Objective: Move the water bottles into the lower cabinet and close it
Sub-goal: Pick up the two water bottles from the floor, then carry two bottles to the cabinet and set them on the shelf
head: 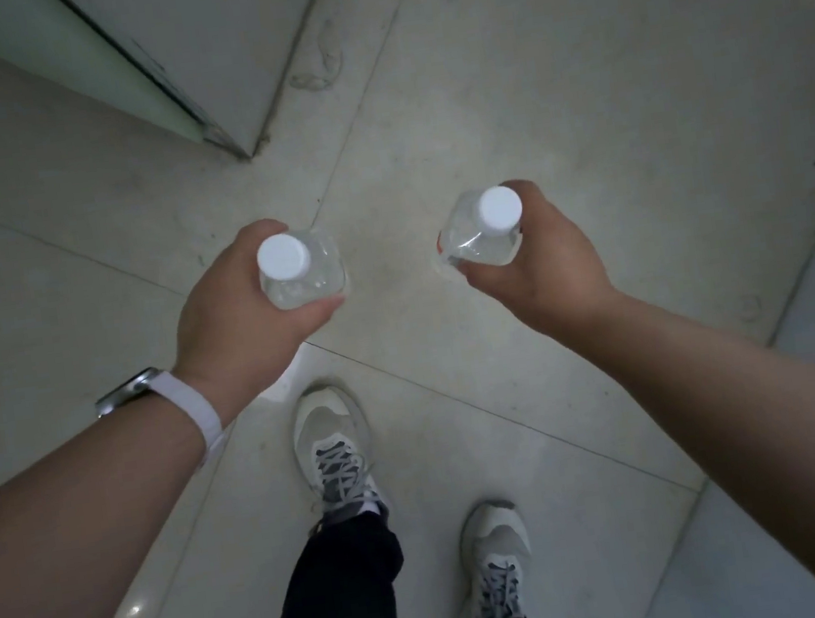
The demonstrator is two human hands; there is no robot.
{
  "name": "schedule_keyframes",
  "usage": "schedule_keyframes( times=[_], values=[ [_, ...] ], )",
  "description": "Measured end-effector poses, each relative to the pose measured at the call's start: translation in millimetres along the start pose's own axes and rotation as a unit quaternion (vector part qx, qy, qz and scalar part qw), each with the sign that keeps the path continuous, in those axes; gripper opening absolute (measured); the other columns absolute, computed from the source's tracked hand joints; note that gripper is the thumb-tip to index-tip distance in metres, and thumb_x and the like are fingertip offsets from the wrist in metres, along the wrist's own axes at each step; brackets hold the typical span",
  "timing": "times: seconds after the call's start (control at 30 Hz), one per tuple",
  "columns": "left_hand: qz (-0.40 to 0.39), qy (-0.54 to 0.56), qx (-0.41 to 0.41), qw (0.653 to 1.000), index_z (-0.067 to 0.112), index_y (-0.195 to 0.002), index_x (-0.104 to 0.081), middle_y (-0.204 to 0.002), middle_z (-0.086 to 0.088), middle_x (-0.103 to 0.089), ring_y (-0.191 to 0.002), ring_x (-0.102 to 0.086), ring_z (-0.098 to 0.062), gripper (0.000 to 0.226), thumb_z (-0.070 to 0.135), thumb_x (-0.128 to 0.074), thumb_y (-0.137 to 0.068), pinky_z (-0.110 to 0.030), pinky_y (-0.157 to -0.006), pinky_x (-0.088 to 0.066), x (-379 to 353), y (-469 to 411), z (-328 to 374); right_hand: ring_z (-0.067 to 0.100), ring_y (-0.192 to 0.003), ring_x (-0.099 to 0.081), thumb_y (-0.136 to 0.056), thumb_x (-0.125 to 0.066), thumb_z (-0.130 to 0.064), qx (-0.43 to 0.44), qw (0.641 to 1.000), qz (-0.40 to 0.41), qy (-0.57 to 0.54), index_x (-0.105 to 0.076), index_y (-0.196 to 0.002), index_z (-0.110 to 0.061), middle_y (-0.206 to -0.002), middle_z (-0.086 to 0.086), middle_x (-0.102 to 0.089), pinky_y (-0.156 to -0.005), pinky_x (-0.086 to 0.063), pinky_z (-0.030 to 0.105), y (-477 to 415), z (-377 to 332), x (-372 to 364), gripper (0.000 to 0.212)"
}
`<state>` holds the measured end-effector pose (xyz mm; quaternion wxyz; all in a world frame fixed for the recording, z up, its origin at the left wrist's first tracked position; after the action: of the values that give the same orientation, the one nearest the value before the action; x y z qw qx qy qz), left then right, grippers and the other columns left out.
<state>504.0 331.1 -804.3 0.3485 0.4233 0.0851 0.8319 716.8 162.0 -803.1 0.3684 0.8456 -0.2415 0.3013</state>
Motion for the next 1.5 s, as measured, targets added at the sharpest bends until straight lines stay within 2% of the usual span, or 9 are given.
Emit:
schedule_keyframes(
  times=[0.27,0.4,0.63,0.73,0.93,1.03,1.2,1.33,1.5],
  values=[
    [0.013,-0.008,-0.003,1.000,0.042,-0.120,-0.053,-0.112,0.017,-0.062,-0.104,-0.061,-0.017,0.064,0.049,-0.088,-0.066,-0.042,-0.092,-0.053,87,53,87,0.018,-0.098,-0.052,-0.078,-0.077,-0.039,0.008,1.000,0.011,-0.013,-0.044,-0.127,-0.026,-0.111,-0.008,-0.056,-0.076,-0.044,0.033,63,-75,92,0.061],
    [0.007,-0.019,-0.020,1.000,0.037,-0.126,-0.055,-0.119,0.014,-0.064,-0.111,-0.061,-0.017,0.069,0.046,-0.089,-0.067,-0.041,-0.094,-0.052,130,87,141,0.013,-0.095,-0.049,-0.080,-0.077,-0.039,0.003,1.000,0.010,-0.017,-0.043,-0.133,-0.026,-0.111,-0.010,-0.053,-0.072,-0.034,0.025,105,-117,141,0.065],
    [0.011,-0.021,-0.058,0.998,0.037,-0.131,-0.057,-0.124,0.012,-0.065,-0.113,-0.060,-0.015,0.075,0.044,-0.091,-0.064,-0.033,-0.097,-0.050,218,162,234,0.015,-0.100,-0.056,-0.076,-0.078,-0.038,0.007,0.997,0.027,-0.075,-0.046,-0.124,-0.031,-0.111,-0.011,-0.057,-0.082,-0.048,0.034,193,-194,224,0.058],
    [0.009,-0.015,-0.063,0.998,0.038,-0.133,-0.056,-0.118,0.015,-0.063,-0.108,-0.059,-0.012,0.076,0.040,-0.092,-0.065,-0.026,-0.096,-0.047,248,193,263,0.016,-0.105,-0.055,-0.075,-0.079,-0.040,0.023,0.995,0.037,-0.088,-0.046,-0.127,-0.029,-0.117,-0.010,-0.057,-0.090,-0.048,0.037,228,-218,254,0.063],
    [0.017,-0.018,-0.086,0.996,0.045,-0.130,-0.049,-0.104,0.023,-0.061,-0.098,-0.062,-0.015,0.078,0.043,-0.091,-0.064,-0.034,-0.090,-0.052,297,267,309,0.011,-0.106,-0.057,-0.070,-0.079,-0.046,0.059,0.989,0.056,-0.127,-0.048,-0.124,-0.035,-0.118,-0.015,-0.057,-0.093,-0.049,0.040,301,-252,306,0.063],
    [0.039,0.002,-0.092,0.995,0.054,-0.111,-0.044,-0.095,0.025,-0.061,-0.091,-0.063,-0.010,0.069,0.042,-0.092,-0.063,-0.030,-0.082,-0.052,316,305,326,0.009,-0.109,-0.056,-0.068,-0.081,-0.045,0.076,0.983,0.063,-0.155,-0.048,-0.123,-0.036,-0.120,-0.015,-0.054,-0.094,-0.050,0.038,336,-260,329,0.064],
    [0.089,0.072,-0.114,0.987,0.047,-0.105,-0.051,-0.095,0.024,-0.064,-0.091,-0.060,0.008,0.064,0.034,-0.095,-0.061,-0.014,-0.078,-0.047,341,366,352,0.008,-0.106,-0.054,-0.070,-0.084,-0.032,0.133,0.970,0.077,-0.191,-0.049,-0.120,-0.033,-0.117,-0.012,-0.050,-0.091,-0.046,0.028,391,-274,368,0.061],
    [0.141,0.117,-0.130,0.974,0.056,-0.101,-0.054,-0.096,0.020,-0.070,-0.089,-0.066,0.001,0.064,0.033,-0.095,-0.058,-0.018,-0.079,-0.051,358,414,368,0.003,-0.105,-0.053,-0.072,-0.085,-0.025,0.182,0.958,0.077,-0.206,-0.047,-0.114,-0.041,-0.118,-0.010,-0.051,-0.084,-0.039,0.013,430,-289,399,0.058],
    [0.195,0.152,-0.140,0.959,0.045,-0.109,-0.060,-0.095,0.019,-0.072,-0.087,-0.067,0.004,0.062,0.025,-0.095,-0.061,-0.010,-0.072,-0.048,381,476,384,0.010,-0.104,-0.058,-0.065,-0.085,-0.037,0.235,0.940,0.075,-0.237,-0.048,-0.104,-0.053,-0.118,-0.010,-0.056,-0.091,-0.049,0.030,480,-312,426,0.056]
  ],
)
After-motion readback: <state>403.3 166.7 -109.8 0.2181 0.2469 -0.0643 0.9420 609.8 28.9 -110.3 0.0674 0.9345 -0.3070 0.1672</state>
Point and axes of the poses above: each hand's wrist, its own y-axis away from the middle knuckle, its own x-axis out of the back of the hand, z = x × y, the point moved 4 cm from there along -y, towards the middle knuckle
